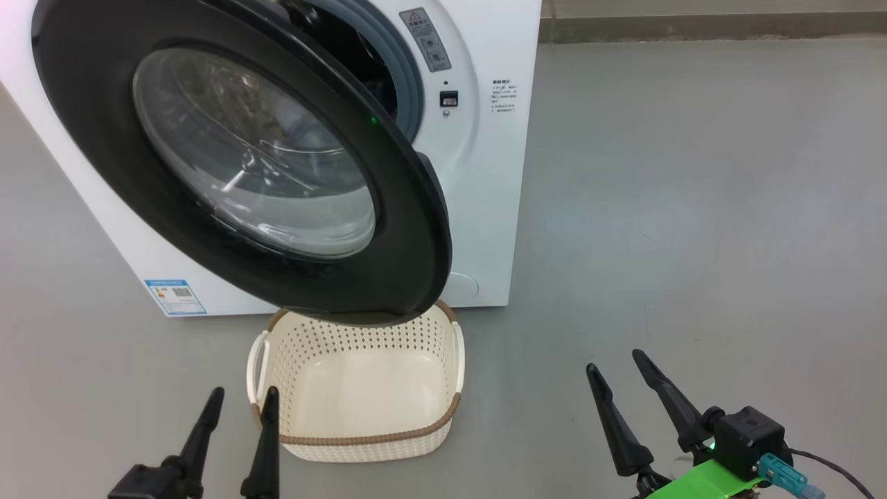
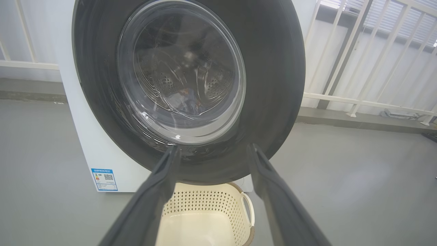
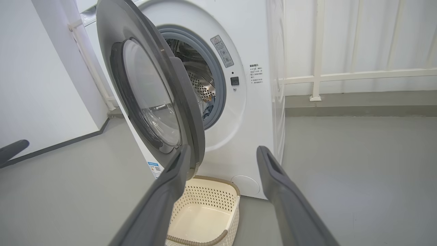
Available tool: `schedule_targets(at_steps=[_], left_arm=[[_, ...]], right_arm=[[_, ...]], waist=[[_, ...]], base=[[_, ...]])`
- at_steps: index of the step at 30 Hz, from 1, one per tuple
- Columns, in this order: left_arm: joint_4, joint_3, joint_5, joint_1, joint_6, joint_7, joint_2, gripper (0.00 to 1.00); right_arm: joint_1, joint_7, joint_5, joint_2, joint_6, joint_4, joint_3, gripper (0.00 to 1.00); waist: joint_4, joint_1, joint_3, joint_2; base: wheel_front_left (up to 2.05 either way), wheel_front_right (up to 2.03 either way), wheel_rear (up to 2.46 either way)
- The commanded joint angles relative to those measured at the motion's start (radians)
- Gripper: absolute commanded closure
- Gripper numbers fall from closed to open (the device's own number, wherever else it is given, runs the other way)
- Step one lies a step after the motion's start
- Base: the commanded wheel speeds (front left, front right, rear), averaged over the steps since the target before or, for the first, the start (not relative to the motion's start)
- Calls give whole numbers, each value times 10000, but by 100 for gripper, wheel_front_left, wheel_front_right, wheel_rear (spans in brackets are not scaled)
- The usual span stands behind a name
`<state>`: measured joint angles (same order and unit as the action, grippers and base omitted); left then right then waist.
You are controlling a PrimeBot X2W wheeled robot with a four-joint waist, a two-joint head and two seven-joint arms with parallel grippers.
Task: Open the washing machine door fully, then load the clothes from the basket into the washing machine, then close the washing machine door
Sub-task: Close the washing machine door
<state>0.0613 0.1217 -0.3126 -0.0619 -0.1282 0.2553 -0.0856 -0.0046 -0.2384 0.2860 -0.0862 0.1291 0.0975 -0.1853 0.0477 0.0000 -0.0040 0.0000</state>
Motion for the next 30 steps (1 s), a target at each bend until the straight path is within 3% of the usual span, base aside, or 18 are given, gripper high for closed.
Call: schedule_targets(at_steps=[1, 24, 25, 26, 27, 30], left_arm=[[-162, -312, 89, 256, -24, 64, -73, 0], [-29, -152, 102, 276, -25, 64, -112, 0], [-28, -143, 102, 288, -25, 64, -110, 0], [-28, -134, 102, 303, -25, 64, -106, 0], [-32, -122, 103, 326, -25, 64, -101, 0], [-53, -74, 117, 419, -25, 64, -79, 0]], right_arm=[[-151, -26, -98, 21, 16, -214, -265, 0], [-205, -55, -96, -7, 16, -193, -378, 0], [-237, -65, -83, -44, 16, -223, -454, 43], [-286, -79, -89, -101, 16, -265, -549, 79], [-352, -93, -126, -181, 16, -316, -673, 100], [-615, -126, -88, -374, 16, -370, -1046, 100]], waist=[[2, 0, -1, 0], [2, 0, 40, 0], [11, 0, 66, 0], [22, 0, 100, 0], [35, 0, 152, 0], [89, 0, 354, 0]], base=[[0, 0, 0], [0, 0, 0], [0, 0, 0], [0, 0, 0], [0, 0, 0], [0, 0, 0]])
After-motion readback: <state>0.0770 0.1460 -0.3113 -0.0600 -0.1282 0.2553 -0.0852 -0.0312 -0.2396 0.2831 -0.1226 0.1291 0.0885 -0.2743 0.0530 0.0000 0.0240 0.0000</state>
